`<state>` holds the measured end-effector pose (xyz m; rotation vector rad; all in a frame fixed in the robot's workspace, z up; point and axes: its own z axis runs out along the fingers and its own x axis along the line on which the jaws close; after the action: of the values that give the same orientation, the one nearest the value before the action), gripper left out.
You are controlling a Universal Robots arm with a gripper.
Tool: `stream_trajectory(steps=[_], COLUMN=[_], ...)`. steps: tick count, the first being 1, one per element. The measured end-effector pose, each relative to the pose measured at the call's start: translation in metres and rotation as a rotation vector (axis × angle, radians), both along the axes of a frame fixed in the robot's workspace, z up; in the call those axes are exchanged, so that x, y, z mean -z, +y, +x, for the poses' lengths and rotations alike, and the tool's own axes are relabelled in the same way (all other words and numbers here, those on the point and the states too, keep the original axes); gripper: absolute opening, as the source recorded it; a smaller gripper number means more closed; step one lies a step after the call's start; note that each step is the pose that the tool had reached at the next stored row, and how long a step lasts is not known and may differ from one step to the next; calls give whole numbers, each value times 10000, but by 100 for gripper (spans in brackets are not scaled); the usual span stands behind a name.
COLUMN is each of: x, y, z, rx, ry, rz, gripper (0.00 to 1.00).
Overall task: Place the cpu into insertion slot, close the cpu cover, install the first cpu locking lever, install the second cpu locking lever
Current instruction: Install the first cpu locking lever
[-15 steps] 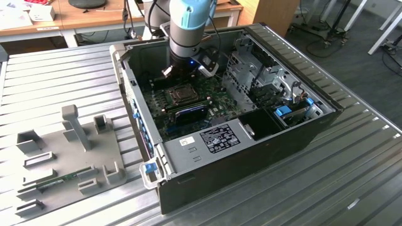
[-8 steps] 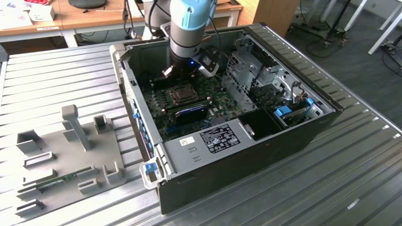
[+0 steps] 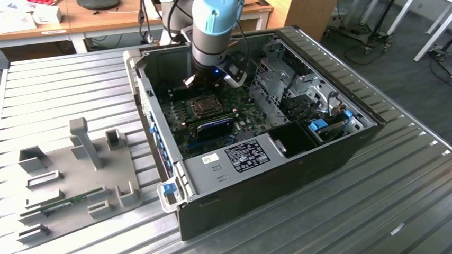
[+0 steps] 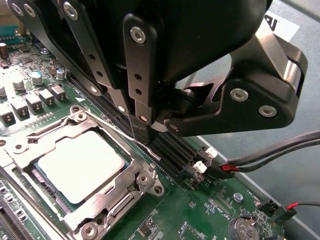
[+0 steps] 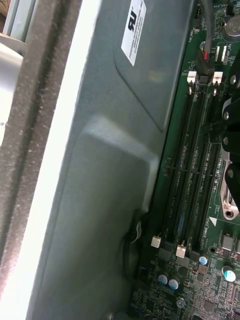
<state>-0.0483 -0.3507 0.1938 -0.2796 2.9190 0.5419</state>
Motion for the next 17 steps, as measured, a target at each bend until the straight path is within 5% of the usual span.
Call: stream_trajectory(steps=[17], x=[1], y=[-49], z=[0], rx=[0], ry=[1], rz=[-1], gripper=[10])
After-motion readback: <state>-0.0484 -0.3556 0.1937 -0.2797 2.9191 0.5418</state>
